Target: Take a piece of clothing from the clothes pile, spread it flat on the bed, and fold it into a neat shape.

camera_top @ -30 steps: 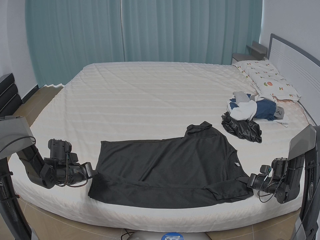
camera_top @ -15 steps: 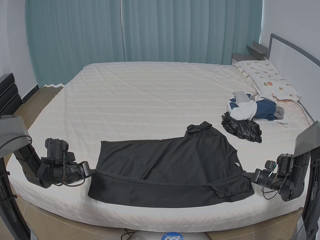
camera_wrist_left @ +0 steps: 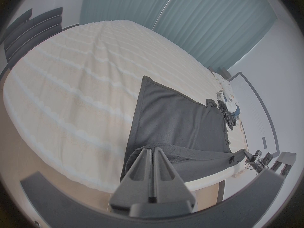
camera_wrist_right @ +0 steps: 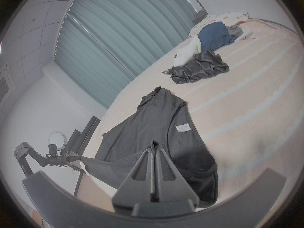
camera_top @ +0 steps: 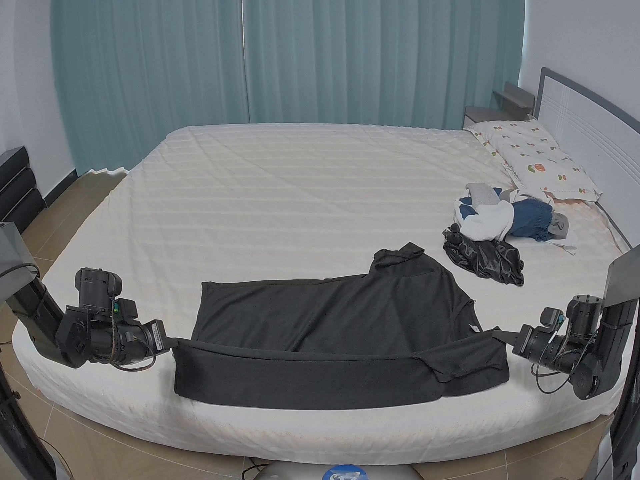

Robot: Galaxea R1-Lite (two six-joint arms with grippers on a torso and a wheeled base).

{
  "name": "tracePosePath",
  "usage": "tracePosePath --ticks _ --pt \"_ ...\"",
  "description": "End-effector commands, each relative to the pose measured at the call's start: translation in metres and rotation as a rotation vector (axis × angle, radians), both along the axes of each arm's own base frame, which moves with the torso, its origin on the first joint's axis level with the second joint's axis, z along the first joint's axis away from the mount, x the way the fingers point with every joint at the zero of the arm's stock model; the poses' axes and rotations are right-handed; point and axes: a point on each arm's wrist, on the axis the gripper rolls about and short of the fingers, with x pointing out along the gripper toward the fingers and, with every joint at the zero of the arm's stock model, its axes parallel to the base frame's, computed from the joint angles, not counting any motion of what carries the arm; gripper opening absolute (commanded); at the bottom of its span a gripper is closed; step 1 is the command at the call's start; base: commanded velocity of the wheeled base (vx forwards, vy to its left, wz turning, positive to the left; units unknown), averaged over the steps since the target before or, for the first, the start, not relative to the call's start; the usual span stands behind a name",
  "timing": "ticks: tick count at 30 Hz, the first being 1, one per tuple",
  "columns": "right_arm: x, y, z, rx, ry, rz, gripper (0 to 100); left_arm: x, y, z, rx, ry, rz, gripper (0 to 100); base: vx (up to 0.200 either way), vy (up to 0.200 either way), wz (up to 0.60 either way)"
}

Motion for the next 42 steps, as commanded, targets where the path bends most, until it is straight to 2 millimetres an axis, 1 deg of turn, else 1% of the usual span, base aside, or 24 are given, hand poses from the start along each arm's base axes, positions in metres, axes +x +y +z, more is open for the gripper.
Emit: tracePosePath --ticks 1,6,10,11,19,23,26,29,31,32,34,36,37,42 --pt "-0.008 0.001 0.022 -0.005 -0.065 0.002 0 -0.003 0.004 0.009 0.004 -0.012 0.009 0 0.000 0.000 0.00" --pt "-0.016 0.003 0.026 -0.004 -0.061 0.019 0 -0.011 0.005 0.017 0.028 0.018 -0.016 0 0.000 0.000 0.00" --pt "-0.017 0.003 0.026 -0.004 -0.060 0.020 0 -0.015 0.005 0.023 0.037 0.047 -0.030 0 0.000 0.000 0.00" --pt "-0.018 0.003 0.025 -0.010 -0.058 0.023 0 -0.018 0.004 0.027 0.038 0.073 -0.035 0 0.000 0.000 0.00" --pt "-0.018 0.003 0.025 -0.013 -0.059 0.022 0 -0.024 0.004 0.031 0.063 0.158 -0.069 0 0.000 0.000 0.00" --pt "-0.019 0.004 0.023 -0.011 -0.050 0.025 0 -0.022 0.004 0.034 0.058 0.207 -0.072 0 0.000 0.000 0.00" --pt "-0.018 0.004 0.022 -0.009 -0.045 0.026 0 -0.020 0.004 0.035 0.055 0.199 -0.072 0 0.000 0.000 0.00" --pt "-0.016 0.004 0.021 -0.006 -0.046 0.025 0 -0.016 0.004 0.033 0.052 0.207 -0.069 0 0.000 0.000 0.00" --pt "-0.011 0.004 0.019 -0.001 -0.047 0.025 0 -0.010 0.005 0.026 0.054 0.228 -0.067 0 0.000 0.000 0.00" --pt "-0.011 0.004 0.019 -0.001 -0.047 0.025 0 -0.010 0.005 0.026 0.054 0.228 -0.067 0 0.000 0.000 0.00" --pt "-0.003 0.005 0.012 -0.001 -0.043 0.032 0 -0.003 0.006 0.017 0.057 0.253 -0.058 0 0.000 0.000 0.00" --pt "0.000 0.006 0.011 -0.001 -0.044 0.033 0 -0.001 0.007 0.015 0.052 0.259 -0.052 0 0.000 0.000 0.00" --pt "0.005 0.007 0.006 -0.004 -0.045 0.030 0 0.003 0.008 0.013 0.042 0.265 -0.041 0 0.000 0.000 0.00" --pt "0.016 0.005 -0.007 -0.007 -0.029 0.021 0 0.015 0.008 0.003 0.009 0.270 -0.002 0 0.000 0.000 0.00"
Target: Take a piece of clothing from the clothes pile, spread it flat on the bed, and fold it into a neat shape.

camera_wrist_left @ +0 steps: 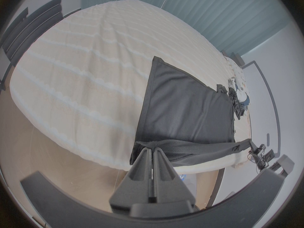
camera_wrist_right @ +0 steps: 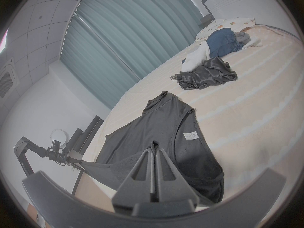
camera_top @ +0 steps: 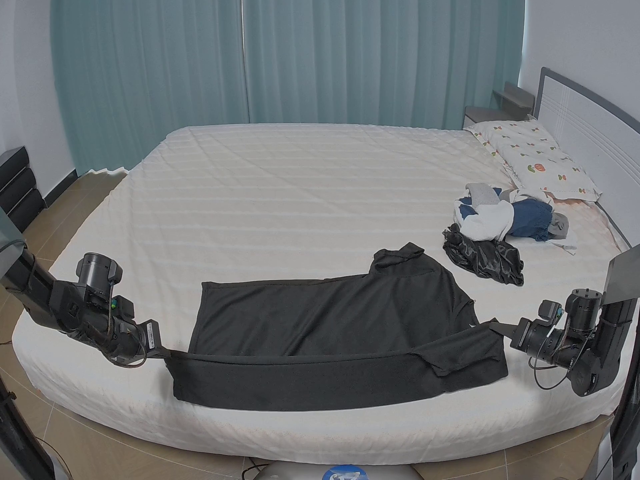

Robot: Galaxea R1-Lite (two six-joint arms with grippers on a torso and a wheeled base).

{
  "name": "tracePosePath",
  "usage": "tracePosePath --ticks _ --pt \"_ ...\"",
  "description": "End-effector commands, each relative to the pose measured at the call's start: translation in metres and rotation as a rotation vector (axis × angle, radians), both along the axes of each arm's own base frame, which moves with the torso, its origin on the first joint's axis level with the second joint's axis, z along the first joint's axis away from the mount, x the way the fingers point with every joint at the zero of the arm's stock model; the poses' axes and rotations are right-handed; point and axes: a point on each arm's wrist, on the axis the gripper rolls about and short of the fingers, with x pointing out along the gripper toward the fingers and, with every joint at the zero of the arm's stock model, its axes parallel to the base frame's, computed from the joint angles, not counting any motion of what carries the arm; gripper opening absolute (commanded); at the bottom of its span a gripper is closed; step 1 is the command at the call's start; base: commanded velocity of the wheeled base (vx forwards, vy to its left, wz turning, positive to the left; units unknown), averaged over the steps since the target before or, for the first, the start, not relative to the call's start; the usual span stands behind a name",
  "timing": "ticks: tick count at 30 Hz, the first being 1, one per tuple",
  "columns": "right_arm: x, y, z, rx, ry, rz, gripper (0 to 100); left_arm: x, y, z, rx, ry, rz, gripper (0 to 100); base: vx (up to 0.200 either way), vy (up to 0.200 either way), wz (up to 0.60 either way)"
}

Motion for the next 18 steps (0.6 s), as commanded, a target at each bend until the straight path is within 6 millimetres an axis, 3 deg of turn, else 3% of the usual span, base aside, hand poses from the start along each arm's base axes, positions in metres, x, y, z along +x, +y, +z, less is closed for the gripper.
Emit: tracePosePath --ticks 1,9,18 --pt "0.010 -0.001 -0.018 -0.001 0.027 -0.008 0 0.012 0.000 -0.018 -0.021 0.030 0.032 0 0.000 0.000 0.00" --pt "0.021 -0.003 -0.038 0.000 0.056 -0.014 0 0.026 -0.001 -0.042 -0.029 0.036 0.054 0 0.000 0.000 0.00" --pt "0.038 -0.003 -0.061 -0.014 0.066 -0.043 0 0.039 -0.008 -0.053 -0.044 0.055 0.068 0 0.000 0.000 0.00"
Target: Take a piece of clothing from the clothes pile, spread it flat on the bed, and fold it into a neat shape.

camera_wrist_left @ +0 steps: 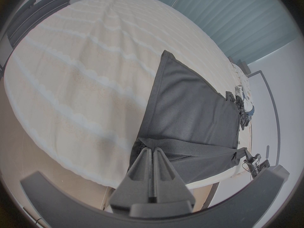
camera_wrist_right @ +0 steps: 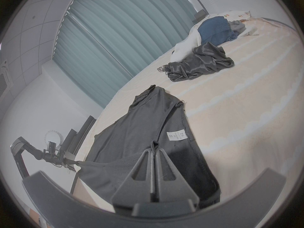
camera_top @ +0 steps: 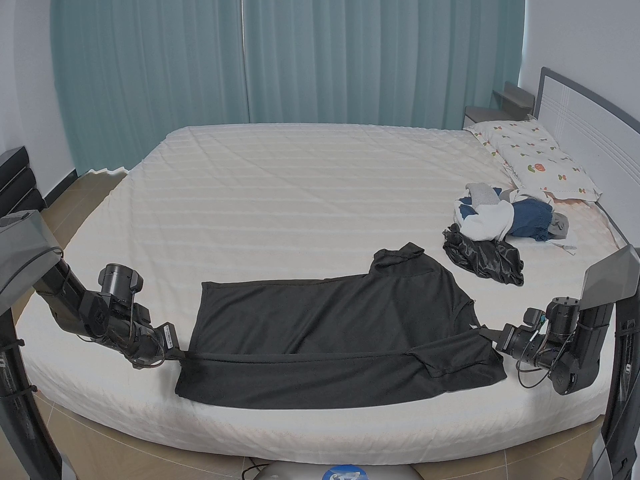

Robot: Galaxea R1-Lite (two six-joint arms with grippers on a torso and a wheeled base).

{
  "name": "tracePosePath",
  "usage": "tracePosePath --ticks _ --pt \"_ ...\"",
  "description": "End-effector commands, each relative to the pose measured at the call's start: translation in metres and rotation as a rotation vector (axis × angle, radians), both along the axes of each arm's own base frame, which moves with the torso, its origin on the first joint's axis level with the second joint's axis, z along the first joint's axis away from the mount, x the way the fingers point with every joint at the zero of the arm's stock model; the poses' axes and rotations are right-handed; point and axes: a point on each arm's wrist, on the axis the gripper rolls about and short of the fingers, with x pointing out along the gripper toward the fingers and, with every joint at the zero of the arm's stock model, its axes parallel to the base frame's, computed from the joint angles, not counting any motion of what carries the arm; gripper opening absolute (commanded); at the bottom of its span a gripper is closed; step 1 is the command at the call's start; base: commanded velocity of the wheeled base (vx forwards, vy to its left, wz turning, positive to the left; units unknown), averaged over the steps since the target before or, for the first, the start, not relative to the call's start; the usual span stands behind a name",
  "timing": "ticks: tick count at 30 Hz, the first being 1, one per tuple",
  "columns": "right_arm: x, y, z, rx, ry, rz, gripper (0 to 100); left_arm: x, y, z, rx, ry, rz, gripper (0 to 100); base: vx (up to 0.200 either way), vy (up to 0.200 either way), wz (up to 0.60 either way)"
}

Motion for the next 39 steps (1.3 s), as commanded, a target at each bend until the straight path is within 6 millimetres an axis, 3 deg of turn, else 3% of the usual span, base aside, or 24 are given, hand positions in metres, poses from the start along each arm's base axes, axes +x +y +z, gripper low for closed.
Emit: tracePosePath --ticks 1,15,29,39 --pt "0.007 -0.001 -0.021 -0.002 0.028 -0.010 0 0.008 -0.004 -0.015 -0.003 0.033 -0.005 0 0.000 0.000 0.00" --pt "0.016 0.000 -0.025 -0.004 0.016 -0.043 0 0.017 -0.009 -0.016 0.024 0.031 0.056 0 0.000 0.000 0.00" --pt "0.022 0.004 -0.008 0.037 -0.021 -0.077 0 0.020 -0.009 -0.014 0.009 0.003 0.098 0 0.000 0.000 0.00" --pt "0.027 0.010 -0.019 0.039 -0.007 -0.064 0 0.021 -0.009 -0.016 0.014 0.006 0.101 0 0.000 0.000 0.00"
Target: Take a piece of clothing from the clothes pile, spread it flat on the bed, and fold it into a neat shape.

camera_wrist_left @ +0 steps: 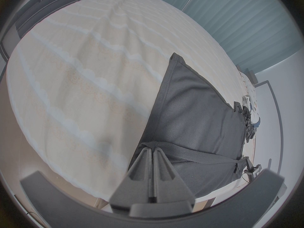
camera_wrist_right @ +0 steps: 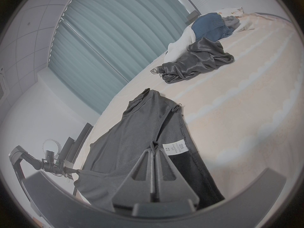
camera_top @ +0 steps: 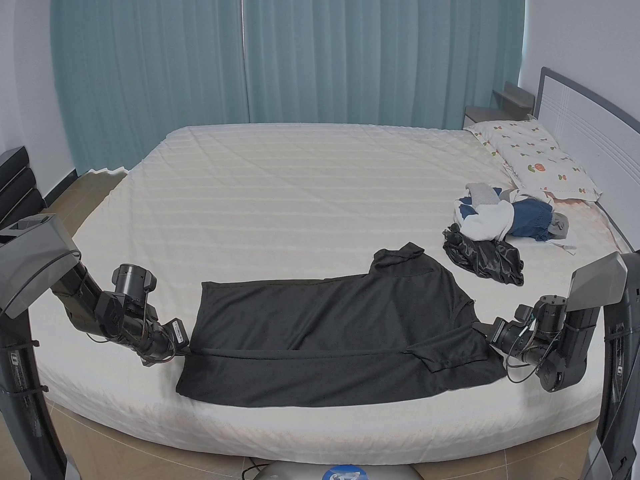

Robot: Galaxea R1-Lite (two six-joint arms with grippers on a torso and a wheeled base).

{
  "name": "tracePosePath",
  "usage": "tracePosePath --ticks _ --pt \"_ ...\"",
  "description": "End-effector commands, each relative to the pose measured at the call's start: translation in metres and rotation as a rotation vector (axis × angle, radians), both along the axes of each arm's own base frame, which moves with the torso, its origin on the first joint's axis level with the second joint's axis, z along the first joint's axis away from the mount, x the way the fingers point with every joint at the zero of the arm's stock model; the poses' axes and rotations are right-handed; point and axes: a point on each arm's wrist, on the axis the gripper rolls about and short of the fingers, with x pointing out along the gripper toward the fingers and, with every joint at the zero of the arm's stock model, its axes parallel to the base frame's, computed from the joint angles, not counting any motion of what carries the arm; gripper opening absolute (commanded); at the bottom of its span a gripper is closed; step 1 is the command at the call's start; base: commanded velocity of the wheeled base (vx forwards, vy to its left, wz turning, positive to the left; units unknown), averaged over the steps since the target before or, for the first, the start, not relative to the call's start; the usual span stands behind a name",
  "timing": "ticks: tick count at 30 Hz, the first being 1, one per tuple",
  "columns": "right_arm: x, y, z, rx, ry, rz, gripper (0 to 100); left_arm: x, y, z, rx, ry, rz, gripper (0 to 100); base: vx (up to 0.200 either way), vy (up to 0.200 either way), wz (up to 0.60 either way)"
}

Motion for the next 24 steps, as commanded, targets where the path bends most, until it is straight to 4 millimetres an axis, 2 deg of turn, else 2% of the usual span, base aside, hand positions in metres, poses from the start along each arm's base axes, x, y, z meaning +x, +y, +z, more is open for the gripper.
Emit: tracePosePath --ticks 1,4,5,6,7,11,13,18,19,20,23,24 --pt "0.003 0.001 -0.008 -0.001 0.003 0.006 0 0.000 0.000 -0.002 0.002 0.006 0.001 0 0.000 0.000 0.00" --pt "0.003 0.001 -0.009 -0.001 0.006 0.006 0 0.000 -0.001 -0.002 0.003 0.008 0.010 0 0.000 0.000 0.00" --pt "0.003 0.001 -0.010 -0.001 0.007 0.006 0 0.001 -0.001 -0.003 0.004 0.009 0.013 100 0.000 0.000 0.00" --pt "0.003 0.002 -0.010 -0.001 0.009 0.007 0 0.001 -0.001 -0.003 0.005 0.009 0.015 100 0.000 0.000 0.00" --pt "0.003 0.002 -0.012 0.000 0.012 0.007 100 0.001 -0.001 -0.003 0.005 0.009 0.015 100 0.000 0.000 0.00" --pt "0.003 0.001 -0.009 0.001 0.007 0.003 100 0.000 -0.001 -0.002 0.004 0.009 0.016 100 0.000 0.000 0.00" --pt "0.000 0.000 0.001 0.001 -0.005 -0.013 100 0.000 -0.001 -0.002 0.004 0.008 0.017 100 0.000 0.000 0.00" --pt "-0.017 0.001 0.045 0.103 -0.020 -0.118 100 0.000 0.002 0.002 -0.031 0.005 0.044 100 0.000 0.000 0.00" --pt "-0.018 0.001 0.047 0.113 -0.021 -0.125 100 0.000 0.002 0.001 -0.037 0.008 0.045 100 0.000 0.000 0.00" --pt "-0.027 0.002 0.060 0.172 -0.013 -0.146 100 0.001 0.004 0.003 -0.068 0.000 0.048 100 0.000 0.000 0.00" --pt "-0.036 0.015 0.071 0.240 0.018 -0.132 100 0.000 0.008 0.004 -0.130 -0.016 0.042 100 0.000 0.000 0.00" --pt "-0.039 0.027 0.069 0.246 0.046 -0.100 100 0.000 0.013 0.008 -0.166 -0.034 0.053 100 0.000 0.000 0.00"
